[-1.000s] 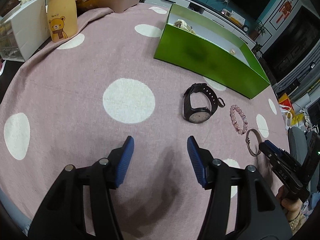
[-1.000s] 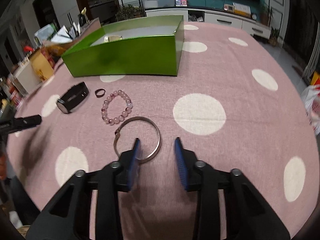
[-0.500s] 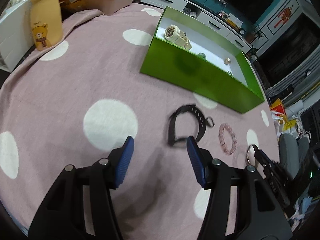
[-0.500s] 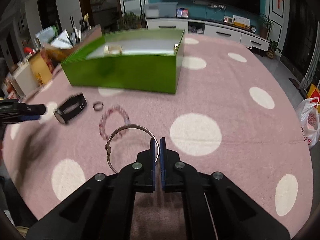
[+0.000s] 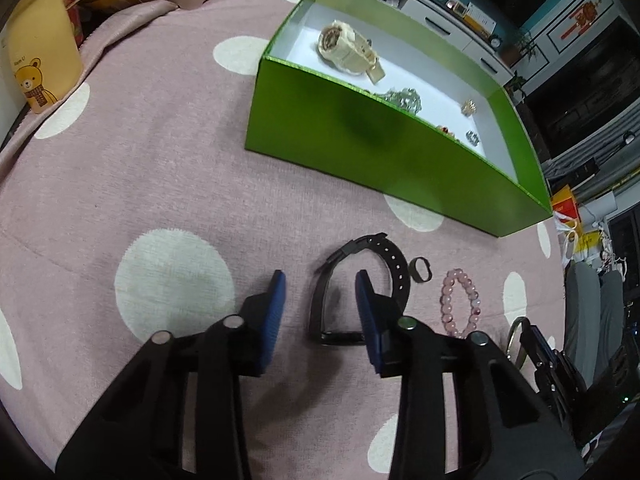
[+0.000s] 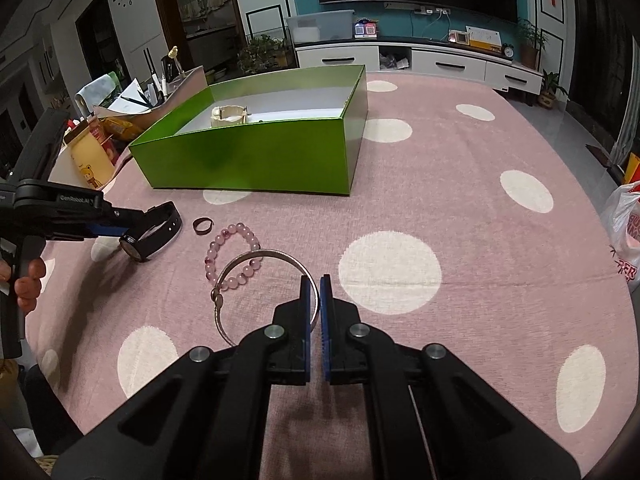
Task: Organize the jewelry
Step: 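Grasp the black watch strap with the left tool while the right tool grasps the silver bangle, then lift the black watch and silver bangle and hold them above the tablecloth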
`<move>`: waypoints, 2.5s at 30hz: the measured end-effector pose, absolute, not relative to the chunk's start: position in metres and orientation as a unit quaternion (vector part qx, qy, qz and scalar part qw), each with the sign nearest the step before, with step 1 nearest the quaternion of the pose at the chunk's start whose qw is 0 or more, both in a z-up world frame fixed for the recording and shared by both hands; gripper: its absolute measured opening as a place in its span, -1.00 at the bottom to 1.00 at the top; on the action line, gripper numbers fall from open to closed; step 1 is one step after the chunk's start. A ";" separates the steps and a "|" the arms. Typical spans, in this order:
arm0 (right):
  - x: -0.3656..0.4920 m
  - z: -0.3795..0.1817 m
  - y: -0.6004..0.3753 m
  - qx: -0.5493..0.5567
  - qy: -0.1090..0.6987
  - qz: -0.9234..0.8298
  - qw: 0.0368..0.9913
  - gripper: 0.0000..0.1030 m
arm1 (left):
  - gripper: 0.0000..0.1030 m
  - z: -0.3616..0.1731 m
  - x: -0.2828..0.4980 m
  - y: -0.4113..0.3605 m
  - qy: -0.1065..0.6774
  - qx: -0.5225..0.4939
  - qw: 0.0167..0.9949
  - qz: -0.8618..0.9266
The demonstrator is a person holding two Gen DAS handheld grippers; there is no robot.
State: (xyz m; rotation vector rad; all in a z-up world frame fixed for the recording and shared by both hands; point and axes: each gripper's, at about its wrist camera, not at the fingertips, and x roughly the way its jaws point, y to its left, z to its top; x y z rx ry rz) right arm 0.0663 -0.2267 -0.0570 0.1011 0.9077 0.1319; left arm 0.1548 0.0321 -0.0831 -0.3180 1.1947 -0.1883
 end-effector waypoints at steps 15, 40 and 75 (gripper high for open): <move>0.064 -0.055 -0.228 0.057 0.435 0.063 0.896 -0.93 | -0.91 -0.083 0.143 0.026 0.554 -0.116 0.820 -0.088; 0.049 -0.030 -0.221 0.045 0.412 0.060 0.908 -0.93 | -0.91 -0.037 0.082 0.041 0.499 -0.090 0.858 -0.084; 0.038 0.011 -0.214 0.034 0.366 0.063 0.928 -0.93 | -0.90 -0.010 0.055 0.042 0.452 -0.050 0.888 -0.073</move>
